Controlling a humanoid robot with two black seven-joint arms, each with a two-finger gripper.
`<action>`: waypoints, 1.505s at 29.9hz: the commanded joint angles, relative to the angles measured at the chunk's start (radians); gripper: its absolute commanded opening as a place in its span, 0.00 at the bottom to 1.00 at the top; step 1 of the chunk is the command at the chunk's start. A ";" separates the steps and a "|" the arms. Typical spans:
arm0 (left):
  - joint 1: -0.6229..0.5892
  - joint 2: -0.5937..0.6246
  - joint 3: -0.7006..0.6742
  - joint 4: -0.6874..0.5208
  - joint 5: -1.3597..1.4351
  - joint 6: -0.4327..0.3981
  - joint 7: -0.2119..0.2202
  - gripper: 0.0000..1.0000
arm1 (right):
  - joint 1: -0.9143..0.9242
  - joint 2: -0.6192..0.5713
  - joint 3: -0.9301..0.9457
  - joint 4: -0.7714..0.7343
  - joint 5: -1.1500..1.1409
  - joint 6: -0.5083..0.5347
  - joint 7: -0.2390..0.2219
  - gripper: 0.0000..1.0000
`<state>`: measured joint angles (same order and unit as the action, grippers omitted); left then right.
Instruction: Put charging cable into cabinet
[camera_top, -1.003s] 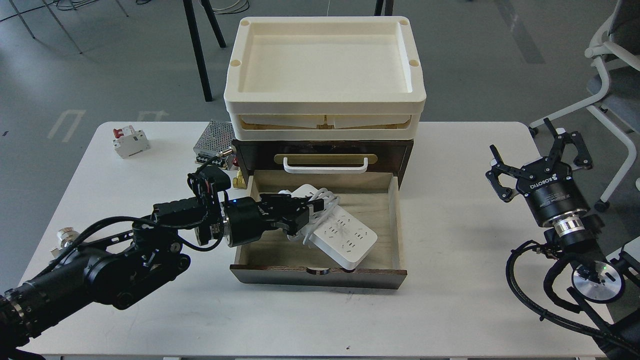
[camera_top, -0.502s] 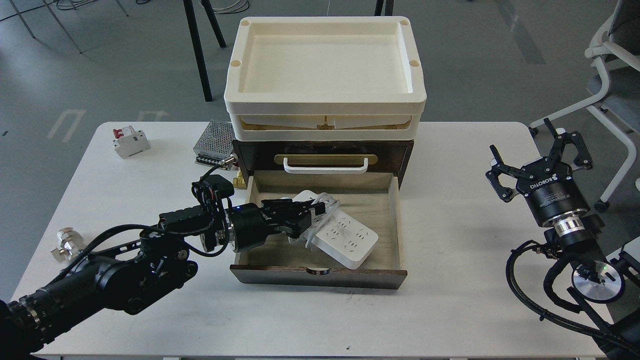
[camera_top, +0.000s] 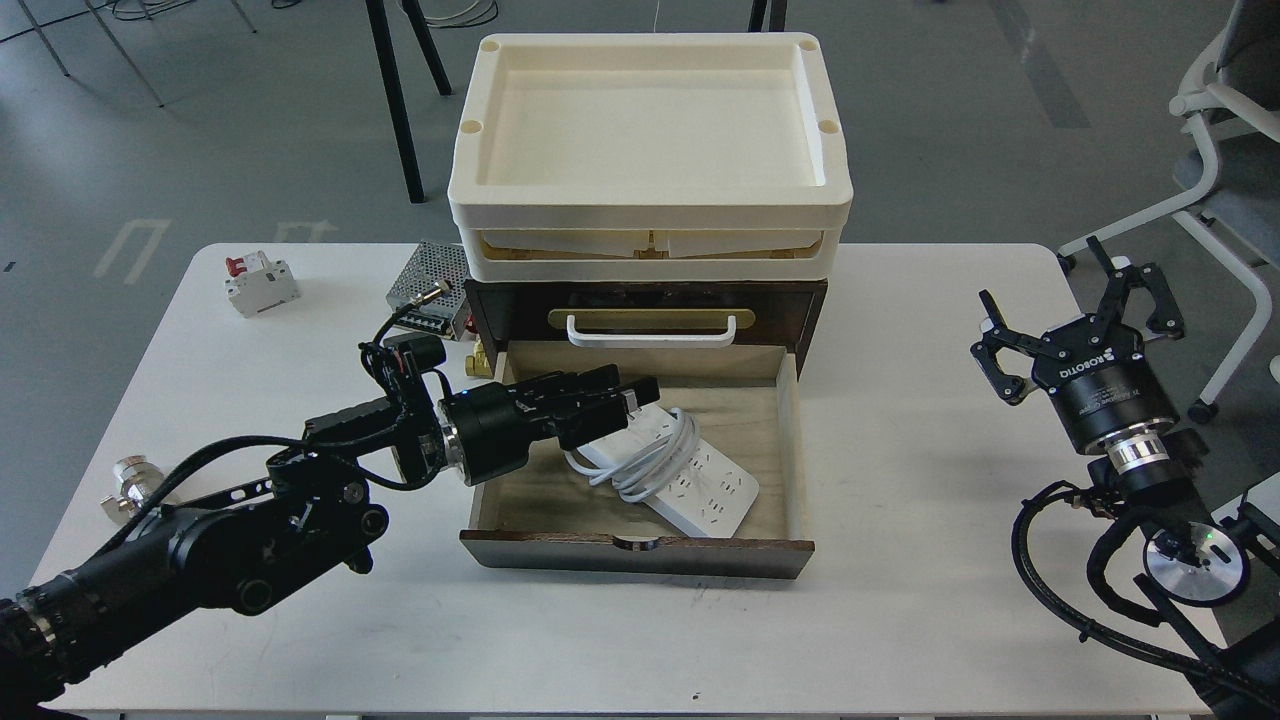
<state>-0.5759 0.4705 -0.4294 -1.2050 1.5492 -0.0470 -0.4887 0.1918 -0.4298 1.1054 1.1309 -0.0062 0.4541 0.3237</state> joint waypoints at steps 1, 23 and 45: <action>0.028 0.144 0.001 -0.132 -0.102 0.006 0.000 0.91 | 0.000 0.000 0.001 0.000 -0.001 0.000 0.000 0.99; 0.117 0.390 -0.072 0.091 -1.179 0.093 0.000 0.92 | 0.005 0.000 -0.004 -0.002 -0.001 -0.020 -0.002 0.99; 0.047 0.103 -0.123 0.593 -1.267 -0.189 0.000 0.94 | 0.009 0.000 0.007 0.006 0.005 0.032 -0.002 0.99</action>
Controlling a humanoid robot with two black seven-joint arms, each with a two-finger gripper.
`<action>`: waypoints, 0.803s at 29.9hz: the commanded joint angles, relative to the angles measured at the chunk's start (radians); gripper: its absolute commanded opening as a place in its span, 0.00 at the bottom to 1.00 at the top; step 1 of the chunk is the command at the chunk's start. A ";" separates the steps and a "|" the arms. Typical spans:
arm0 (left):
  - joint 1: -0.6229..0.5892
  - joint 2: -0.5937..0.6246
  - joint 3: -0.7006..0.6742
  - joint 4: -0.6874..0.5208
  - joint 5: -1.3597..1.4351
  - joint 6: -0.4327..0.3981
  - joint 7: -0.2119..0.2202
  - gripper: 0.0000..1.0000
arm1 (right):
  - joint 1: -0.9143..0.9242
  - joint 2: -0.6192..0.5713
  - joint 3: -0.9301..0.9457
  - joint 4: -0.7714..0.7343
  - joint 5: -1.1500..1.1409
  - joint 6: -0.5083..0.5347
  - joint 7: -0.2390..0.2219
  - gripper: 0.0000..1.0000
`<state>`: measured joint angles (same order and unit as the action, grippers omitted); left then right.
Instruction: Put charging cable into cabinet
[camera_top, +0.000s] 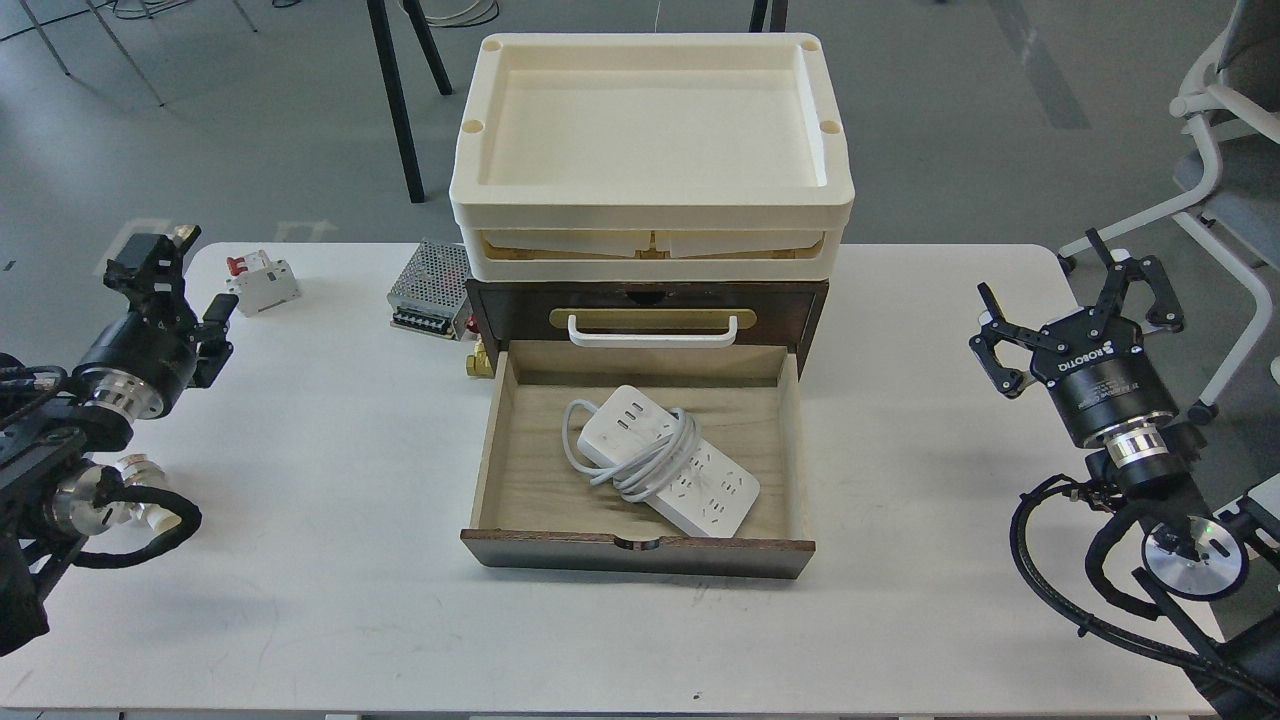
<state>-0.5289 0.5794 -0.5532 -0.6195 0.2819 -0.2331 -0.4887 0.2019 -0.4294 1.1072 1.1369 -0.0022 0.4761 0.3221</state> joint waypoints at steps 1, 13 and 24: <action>0.000 -0.004 0.001 0.007 0.000 -0.003 0.000 0.94 | -0.001 0.000 0.005 0.000 0.001 0.012 0.000 0.99; -0.008 -0.019 -0.004 0.007 -0.003 0.000 0.000 0.98 | -0.004 0.000 0.016 0.001 0.010 0.012 0.000 0.99; -0.036 -0.041 -0.002 0.007 -0.003 0.008 0.000 0.99 | -0.018 0.000 0.014 0.020 0.011 0.010 0.000 0.99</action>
<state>-0.5591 0.5472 -0.5560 -0.6129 0.2789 -0.2286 -0.4887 0.1884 -0.4294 1.1227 1.1550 0.0094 0.4885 0.3221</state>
